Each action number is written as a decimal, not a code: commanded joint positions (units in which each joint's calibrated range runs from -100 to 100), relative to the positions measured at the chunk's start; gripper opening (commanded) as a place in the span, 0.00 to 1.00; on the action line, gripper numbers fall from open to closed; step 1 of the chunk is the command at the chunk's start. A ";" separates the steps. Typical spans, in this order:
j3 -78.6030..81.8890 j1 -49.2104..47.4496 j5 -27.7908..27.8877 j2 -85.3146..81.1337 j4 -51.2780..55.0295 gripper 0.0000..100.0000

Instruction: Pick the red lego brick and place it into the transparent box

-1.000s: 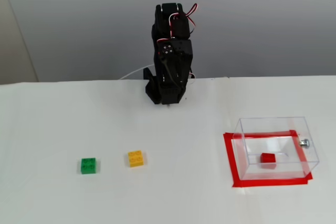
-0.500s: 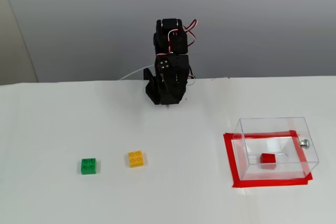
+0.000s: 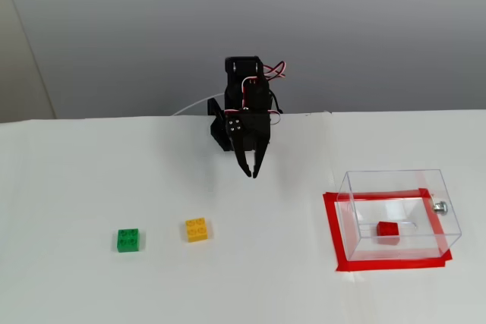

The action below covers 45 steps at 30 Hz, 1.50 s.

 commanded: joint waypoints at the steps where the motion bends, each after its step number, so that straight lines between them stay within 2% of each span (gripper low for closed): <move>1: 5.54 -0.25 -0.14 -0.51 -6.05 0.01; 11: 20.82 -0.33 -0.14 -0.51 -21.71 0.01; 27: 27.78 -0.40 -0.19 -0.59 -21.28 0.01; 36: 22.81 -2.18 -1.50 -0.59 -1.87 0.01; 40: 22.00 -1.58 -4.47 -0.59 0.65 0.01; 45: 21.27 -1.88 -4.99 -0.59 4.40 0.01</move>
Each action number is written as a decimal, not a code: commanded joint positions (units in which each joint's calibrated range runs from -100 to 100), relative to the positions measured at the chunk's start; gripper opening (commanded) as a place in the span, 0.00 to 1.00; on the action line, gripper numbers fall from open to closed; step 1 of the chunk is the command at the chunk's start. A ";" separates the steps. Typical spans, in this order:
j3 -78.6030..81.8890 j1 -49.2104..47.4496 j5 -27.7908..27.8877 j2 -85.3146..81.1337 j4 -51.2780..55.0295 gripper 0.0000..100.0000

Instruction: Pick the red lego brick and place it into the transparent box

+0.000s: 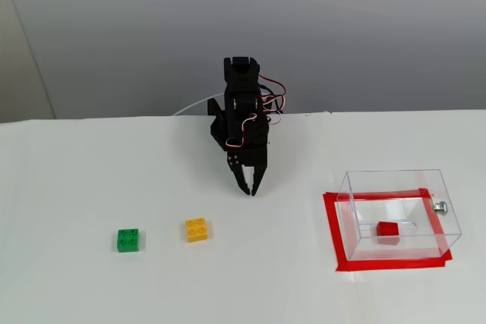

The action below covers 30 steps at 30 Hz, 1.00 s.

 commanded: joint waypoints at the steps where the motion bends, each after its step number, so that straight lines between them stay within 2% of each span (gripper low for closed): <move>1: -1.50 -0.43 -0.21 -0.59 2.78 0.01; 30: -1.86 -0.35 -0.10 -0.51 2.78 0.01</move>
